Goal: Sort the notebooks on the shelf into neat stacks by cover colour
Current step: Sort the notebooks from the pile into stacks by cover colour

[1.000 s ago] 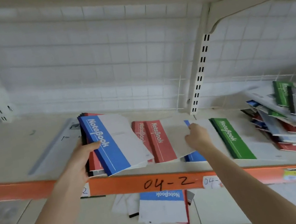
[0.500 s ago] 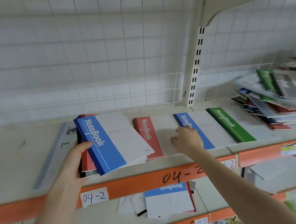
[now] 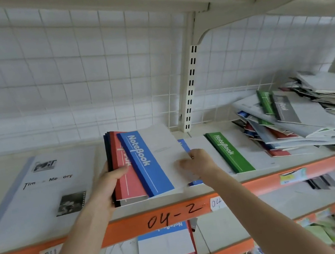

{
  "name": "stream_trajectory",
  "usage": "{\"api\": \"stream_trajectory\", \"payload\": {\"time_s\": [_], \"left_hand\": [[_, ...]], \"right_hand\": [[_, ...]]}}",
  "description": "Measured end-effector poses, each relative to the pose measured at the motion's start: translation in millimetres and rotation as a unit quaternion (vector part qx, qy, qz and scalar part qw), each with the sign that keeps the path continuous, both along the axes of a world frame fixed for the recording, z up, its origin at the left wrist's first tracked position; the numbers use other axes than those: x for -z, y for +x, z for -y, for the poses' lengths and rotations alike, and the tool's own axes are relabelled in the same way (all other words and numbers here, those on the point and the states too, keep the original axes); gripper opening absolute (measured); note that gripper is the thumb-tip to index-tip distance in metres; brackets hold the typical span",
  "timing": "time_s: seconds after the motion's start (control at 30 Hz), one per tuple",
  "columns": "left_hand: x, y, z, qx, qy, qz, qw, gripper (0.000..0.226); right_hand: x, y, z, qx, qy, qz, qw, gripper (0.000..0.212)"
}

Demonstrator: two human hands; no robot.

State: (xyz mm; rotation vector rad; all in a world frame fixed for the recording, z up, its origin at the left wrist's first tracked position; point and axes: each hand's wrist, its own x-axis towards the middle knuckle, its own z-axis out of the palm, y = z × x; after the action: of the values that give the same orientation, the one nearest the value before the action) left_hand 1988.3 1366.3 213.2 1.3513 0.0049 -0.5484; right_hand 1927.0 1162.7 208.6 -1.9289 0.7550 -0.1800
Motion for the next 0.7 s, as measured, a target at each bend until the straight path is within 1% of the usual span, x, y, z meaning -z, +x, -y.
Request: {"api": "stream_trajectory", "payload": {"time_s": [0.07,0.1,0.17,0.27,0.37,0.47,0.57,0.6,0.7], "left_hand": [[-1.1,-3.9,14.0,0.005,0.001,-0.002,1.0,0.032],[-2.0,-5.3,20.0,0.005,-0.001,-0.003,1.0,0.032],[-2.2,-6.5,30.4,0.007,-0.003,-0.007,1.0,0.036],[-0.9,-5.9,40.7,0.01,0.01,0.001,1.0,0.043],[-0.8,-5.5,44.3,0.006,0.023,0.006,1.0,0.041],[-0.6,-2.6,42.6,-0.003,0.023,-0.002,1.0,0.039],[1.0,1.8,40.0,-0.007,0.034,-0.001,0.999,0.045],[1.6,3.0,39.5,-0.007,0.037,0.001,0.999,0.047],[1.9,4.5,39.1,0.0,0.041,0.004,0.999,0.045]], "right_hand": [[-1.4,-8.2,25.4,0.037,-0.005,0.021,0.999,0.006],[-1.3,-12.8,38.9,0.056,-0.013,0.026,0.998,0.007],[0.7,-20.7,65.4,0.085,-0.036,0.025,0.995,0.018],[2.6,-30.8,92.7,0.115,-0.082,0.01,0.99,0.029],[5.5,-33.3,106.5,0.12,-0.141,-0.04,0.982,0.03],[6.3,-31.1,107.2,0.094,-0.199,-0.098,0.971,0.023],[8.4,-26.2,98.8,0.05,-0.251,-0.146,0.956,0.031],[9.0,-24.5,95.0,0.033,-0.267,-0.157,0.95,0.03],[8.9,-22.0,85.6,0.004,-0.311,-0.199,0.929,0.009]]}}
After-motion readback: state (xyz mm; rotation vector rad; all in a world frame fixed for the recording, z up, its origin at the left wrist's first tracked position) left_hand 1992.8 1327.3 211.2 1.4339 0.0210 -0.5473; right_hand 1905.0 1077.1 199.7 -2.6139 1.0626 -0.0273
